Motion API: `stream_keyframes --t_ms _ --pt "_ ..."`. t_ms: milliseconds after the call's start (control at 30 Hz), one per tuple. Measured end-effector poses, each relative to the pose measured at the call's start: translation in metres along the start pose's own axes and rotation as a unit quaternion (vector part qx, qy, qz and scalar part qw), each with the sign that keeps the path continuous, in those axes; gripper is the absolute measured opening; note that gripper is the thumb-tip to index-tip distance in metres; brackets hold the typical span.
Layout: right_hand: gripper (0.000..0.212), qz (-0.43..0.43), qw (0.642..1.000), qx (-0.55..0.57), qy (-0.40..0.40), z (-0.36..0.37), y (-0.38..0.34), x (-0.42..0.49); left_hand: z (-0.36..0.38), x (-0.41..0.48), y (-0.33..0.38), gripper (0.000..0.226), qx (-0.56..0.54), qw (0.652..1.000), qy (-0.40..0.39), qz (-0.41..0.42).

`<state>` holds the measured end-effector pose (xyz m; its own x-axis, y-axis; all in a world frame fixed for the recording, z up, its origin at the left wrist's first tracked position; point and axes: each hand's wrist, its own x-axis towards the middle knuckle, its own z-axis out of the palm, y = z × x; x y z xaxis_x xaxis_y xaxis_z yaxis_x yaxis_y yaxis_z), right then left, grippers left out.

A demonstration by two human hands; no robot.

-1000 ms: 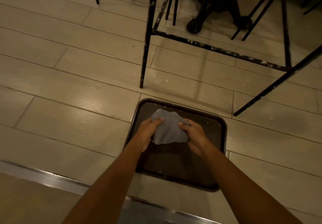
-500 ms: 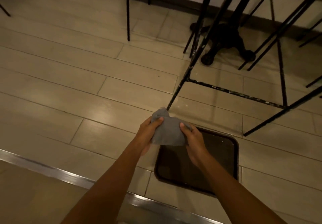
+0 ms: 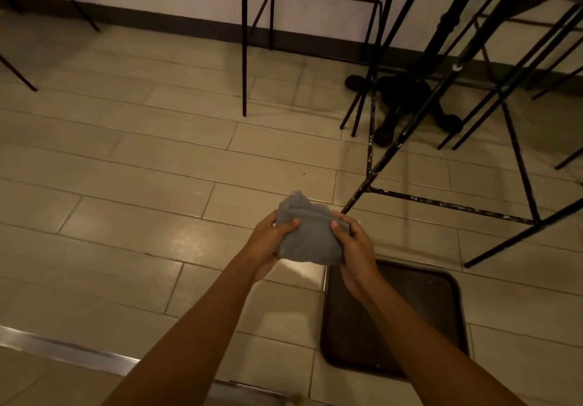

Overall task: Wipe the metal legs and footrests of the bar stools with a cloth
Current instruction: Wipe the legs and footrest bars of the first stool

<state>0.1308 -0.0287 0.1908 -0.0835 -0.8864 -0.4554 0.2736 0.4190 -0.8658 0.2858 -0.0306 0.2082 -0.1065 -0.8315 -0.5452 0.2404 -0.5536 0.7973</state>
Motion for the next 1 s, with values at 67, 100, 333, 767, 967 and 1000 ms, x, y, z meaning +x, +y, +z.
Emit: stream_keyframes --t_ms 67,100,333,767,967,1000 --pt "0.019 0.004 1.000 0.007 0.006 0.011 -0.003 0.009 -0.007 0.009 0.011 0.025 0.006 1.000 -0.021 0.002" --pt "0.022 0.004 1.000 0.009 0.009 0.016 -0.004 0.014 -0.009 0.016 0.018 0.020 0.010 1.000 -0.028 0.003" --pt "0.018 -0.009 0.999 0.032 0.034 0.062 -0.028 0.081 -0.039 0.084 0.074 0.040 -0.005 0.998 -0.064 -0.022" --pt "0.016 -0.048 0.984 0.123 0.122 0.131 -0.102 0.202 -0.037 0.224 0.191 0.021 0.024 0.988 -0.150 -0.035" --pt "0.017 -0.078 0.967 0.158 0.183 0.141 -0.118 0.253 -0.029 0.294 0.222 0.029 0.074 0.982 -0.159 -0.068" --pt "0.017 -0.086 0.963 0.166 0.195 0.143 -0.120 0.263 -0.026 0.306 0.230 0.026 0.075 0.978 -0.179 -0.076"
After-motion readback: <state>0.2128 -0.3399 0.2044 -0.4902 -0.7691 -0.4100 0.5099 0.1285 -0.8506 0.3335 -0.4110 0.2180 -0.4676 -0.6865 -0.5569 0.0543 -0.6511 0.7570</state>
